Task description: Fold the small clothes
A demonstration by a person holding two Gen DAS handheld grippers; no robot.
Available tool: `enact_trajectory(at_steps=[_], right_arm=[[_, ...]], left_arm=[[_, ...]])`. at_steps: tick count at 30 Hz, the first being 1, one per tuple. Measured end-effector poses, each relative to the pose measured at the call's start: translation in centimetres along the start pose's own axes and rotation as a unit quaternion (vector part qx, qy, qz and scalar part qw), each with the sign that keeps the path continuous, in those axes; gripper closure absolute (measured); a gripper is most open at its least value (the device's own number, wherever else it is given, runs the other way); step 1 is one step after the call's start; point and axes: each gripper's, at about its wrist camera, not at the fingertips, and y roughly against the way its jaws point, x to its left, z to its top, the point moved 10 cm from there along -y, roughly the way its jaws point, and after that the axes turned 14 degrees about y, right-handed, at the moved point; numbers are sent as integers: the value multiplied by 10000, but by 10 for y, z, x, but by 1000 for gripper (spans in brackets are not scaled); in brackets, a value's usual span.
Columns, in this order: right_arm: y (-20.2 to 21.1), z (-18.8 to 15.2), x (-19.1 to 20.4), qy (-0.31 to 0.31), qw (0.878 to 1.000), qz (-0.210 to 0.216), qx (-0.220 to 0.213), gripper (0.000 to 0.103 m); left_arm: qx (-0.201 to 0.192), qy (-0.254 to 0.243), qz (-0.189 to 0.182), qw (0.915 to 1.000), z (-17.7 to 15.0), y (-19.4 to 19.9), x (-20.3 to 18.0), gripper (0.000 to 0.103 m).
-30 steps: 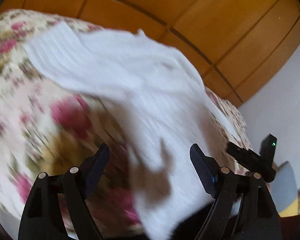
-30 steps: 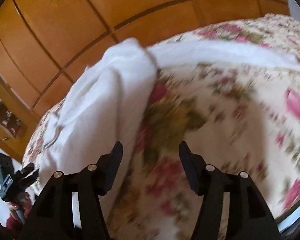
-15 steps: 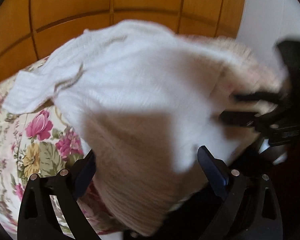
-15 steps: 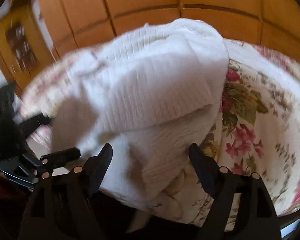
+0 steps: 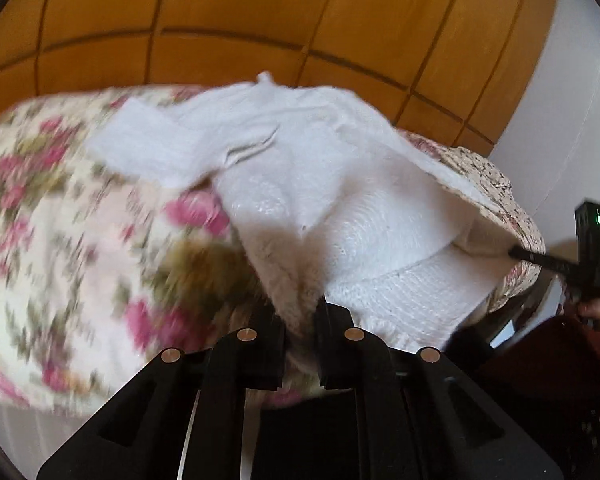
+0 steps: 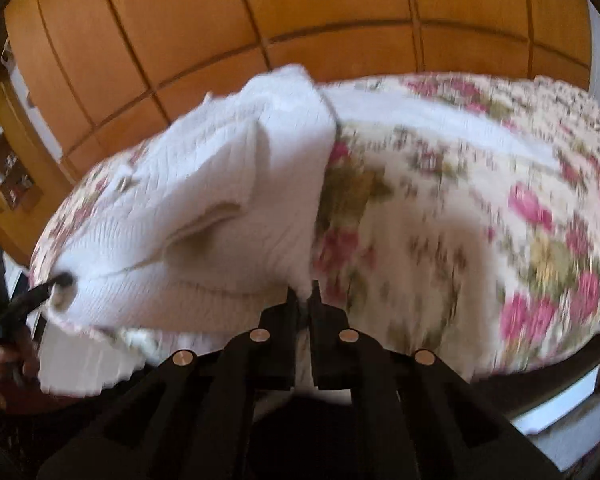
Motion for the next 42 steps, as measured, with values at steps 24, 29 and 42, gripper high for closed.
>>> enact_trajectory(at_steps=[24,29,42], right_arm=[[-132,62,-2,532,9942,-692,626,68],[-104,61,1,682,9938,-658,585,99],[-46,-19,-22,93,9888,-536,1387,103]], left_arm=[[-184,-328,918,9951,34,-106,2,33],[-35,-326,636,9974,37,-88,10,94],[366,369,641,9966,10,-26,85,99]])
